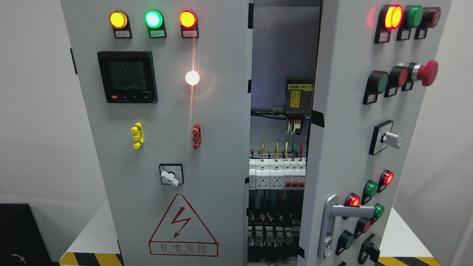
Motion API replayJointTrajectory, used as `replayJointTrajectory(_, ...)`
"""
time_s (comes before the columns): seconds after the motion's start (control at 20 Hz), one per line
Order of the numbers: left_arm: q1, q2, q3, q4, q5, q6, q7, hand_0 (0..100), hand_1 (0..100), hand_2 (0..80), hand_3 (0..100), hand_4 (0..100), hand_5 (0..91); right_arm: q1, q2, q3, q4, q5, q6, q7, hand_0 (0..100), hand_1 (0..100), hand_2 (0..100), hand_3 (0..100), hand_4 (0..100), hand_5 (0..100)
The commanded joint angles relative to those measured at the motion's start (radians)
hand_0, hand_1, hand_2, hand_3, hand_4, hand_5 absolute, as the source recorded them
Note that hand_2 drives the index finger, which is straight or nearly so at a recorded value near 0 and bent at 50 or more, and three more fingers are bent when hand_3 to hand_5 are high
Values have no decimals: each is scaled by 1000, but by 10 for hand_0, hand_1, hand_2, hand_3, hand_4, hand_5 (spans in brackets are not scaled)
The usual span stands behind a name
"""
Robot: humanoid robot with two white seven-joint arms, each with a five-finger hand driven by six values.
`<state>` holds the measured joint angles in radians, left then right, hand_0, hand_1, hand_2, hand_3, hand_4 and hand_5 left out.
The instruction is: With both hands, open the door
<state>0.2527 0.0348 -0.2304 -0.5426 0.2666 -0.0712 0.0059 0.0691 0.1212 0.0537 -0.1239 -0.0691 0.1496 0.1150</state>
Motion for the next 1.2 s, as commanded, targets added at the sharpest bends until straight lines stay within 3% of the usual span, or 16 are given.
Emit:
replayJointTrajectory(0.0,53,80,-7,-479,3,1,0,0,0,0,0,0,0,0,0,0,0,0,-1,0,0,0,0,0,0,0)
replayJointTrajectory(0.15,46,94,-12,-597,6,1,0,0,0,0,0,0,0,0,0,0,0,0,-1,0,0,0,0,0,0,0)
replayJointTrajectory(0.55,17,253,-142,-874,11,1,0,0,0,0,0,0,0,0,0,0,0,0,-1,0,0,0,0,0,0,0)
replayJointTrajectory(0.85,25,398,-172,-1095,147,1,0,0,0,0,0,0,0,0,0,0,0,0,1,0,0,0,0,0,0,0)
replayJointTrajectory(1.15,23,531,-190,-1307,207,-1,0,0,0,0,0,0,0,0,0,0,0,0,-1,0,0,0,0,0,0,0)
